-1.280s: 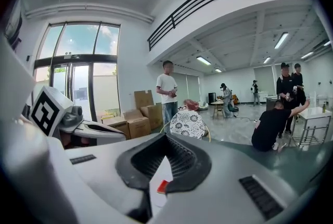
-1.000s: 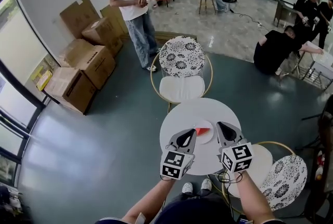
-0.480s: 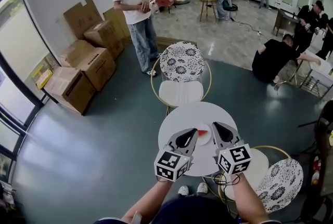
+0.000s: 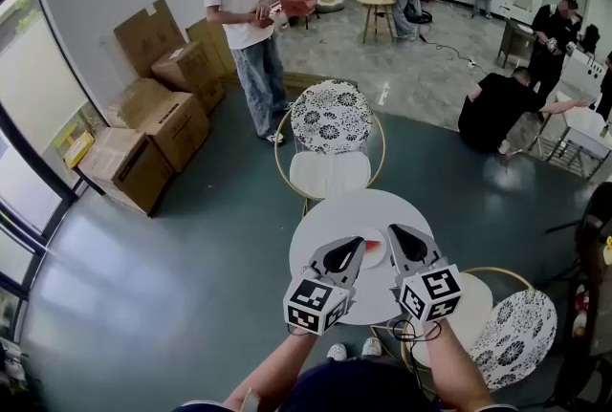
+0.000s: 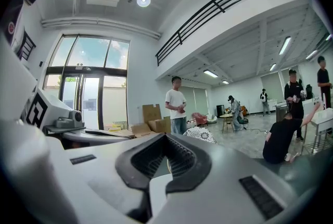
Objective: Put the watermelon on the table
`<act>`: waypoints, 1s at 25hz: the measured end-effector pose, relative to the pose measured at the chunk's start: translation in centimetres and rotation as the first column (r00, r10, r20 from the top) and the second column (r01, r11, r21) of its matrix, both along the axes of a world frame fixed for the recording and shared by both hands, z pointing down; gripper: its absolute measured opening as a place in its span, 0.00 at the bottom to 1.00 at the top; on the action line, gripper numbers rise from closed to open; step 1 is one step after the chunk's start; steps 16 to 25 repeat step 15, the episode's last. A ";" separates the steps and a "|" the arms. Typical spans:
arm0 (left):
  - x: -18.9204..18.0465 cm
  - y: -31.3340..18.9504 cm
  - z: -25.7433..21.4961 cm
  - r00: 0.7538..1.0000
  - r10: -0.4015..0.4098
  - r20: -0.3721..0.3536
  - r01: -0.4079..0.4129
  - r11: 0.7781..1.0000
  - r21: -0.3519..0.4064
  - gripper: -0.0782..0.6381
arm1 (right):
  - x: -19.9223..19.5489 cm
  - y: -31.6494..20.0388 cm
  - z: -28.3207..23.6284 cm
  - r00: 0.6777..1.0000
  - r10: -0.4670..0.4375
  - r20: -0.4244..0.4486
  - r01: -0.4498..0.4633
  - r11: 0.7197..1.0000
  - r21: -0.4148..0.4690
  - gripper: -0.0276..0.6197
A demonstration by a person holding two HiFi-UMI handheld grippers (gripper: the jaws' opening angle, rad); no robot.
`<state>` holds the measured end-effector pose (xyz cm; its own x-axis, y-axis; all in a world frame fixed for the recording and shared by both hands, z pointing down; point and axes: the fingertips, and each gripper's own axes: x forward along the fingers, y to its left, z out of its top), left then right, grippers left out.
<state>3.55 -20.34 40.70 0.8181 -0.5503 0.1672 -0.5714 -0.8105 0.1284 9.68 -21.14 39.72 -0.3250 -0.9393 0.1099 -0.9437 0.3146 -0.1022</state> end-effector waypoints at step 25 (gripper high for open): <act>-0.5 -0.1 -0.4 1.000 -0.001 -0.002 0.001 1.000 -0.002 0.12 | -0.2 0.0 -0.8 1.000 -0.001 -0.004 0.001 1.000 0.019 0.05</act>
